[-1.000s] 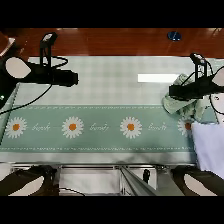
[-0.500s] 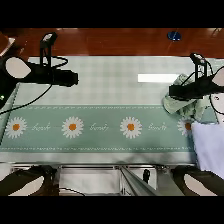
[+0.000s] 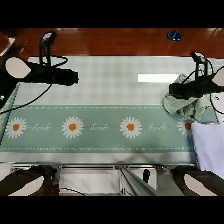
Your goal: Fold the shirts.
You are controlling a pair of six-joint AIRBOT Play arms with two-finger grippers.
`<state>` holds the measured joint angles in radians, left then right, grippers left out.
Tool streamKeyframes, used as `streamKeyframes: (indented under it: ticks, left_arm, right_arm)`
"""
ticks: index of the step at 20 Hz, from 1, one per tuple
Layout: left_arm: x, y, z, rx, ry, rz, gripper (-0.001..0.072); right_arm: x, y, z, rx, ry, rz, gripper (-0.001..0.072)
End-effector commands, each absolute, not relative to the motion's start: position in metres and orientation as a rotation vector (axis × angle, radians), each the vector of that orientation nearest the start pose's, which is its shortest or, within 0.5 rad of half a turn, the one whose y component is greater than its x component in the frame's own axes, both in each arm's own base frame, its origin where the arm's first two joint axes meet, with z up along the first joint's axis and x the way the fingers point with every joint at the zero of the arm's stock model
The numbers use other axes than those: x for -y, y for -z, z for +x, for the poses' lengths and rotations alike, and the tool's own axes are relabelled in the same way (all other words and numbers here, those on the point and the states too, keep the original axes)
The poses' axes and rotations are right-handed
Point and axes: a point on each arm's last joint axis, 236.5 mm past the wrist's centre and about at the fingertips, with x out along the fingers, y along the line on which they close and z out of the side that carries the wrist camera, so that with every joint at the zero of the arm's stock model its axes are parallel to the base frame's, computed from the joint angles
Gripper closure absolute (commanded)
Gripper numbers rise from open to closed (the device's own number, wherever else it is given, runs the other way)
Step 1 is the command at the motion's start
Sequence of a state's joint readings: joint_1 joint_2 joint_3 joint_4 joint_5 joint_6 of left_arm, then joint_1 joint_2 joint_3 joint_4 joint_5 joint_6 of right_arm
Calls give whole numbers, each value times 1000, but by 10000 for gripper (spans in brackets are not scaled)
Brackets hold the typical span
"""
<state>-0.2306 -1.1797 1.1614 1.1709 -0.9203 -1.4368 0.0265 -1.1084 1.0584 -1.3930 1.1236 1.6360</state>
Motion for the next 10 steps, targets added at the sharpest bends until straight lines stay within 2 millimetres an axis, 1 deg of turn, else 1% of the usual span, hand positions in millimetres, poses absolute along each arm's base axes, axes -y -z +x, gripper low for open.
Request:
streamKeyframes:
  ticks: [1, 2, 3, 4, 5, 6, 7, 8, 9, 10]
  left_arm:
    - [169, -98, 417, -862, 436, -158, 686]
    - [168, -99, 423, -843, 428, -162, 659]
    - [168, -96, 428, -836, 421, -166, 506]
    - [169, -89, 432, -842, 417, -168, 228]
    - [169, -81, 435, -857, 409, -177, 199]
    - [170, -70, 437, -884, 398, -192, 199]
    - [171, -61, 437, -906, 397, -192, 200]
    - [172, -54, 438, -920, 396, -191, 199]
    - [174, -48, 438, -932, 398, -189, 200]
    - [176, -43, 439, -940, 398, -187, 200]
  right_arm:
    - [-37, -50, 383, -1067, -53, 170, 687]
    - [-36, -51, 386, -1057, -51, 166, 686]
    - [-33, -52, 389, -1042, -46, 150, 652]
    - [-23, -52, 395, -1018, -21, 105, 438]
    - [-7, -53, 401, -997, 19, 29, 299]
    - [14, -54, 405, -981, 83, -44, 297]
    - [44, -54, 406, -974, 193, -82, 297]
    - [71, -51, 406, -974, 296, -76, 297]
    - [93, -43, 404, -985, 371, -29, 297]
    - [106, -30, 402, -1015, 405, 14, 297]
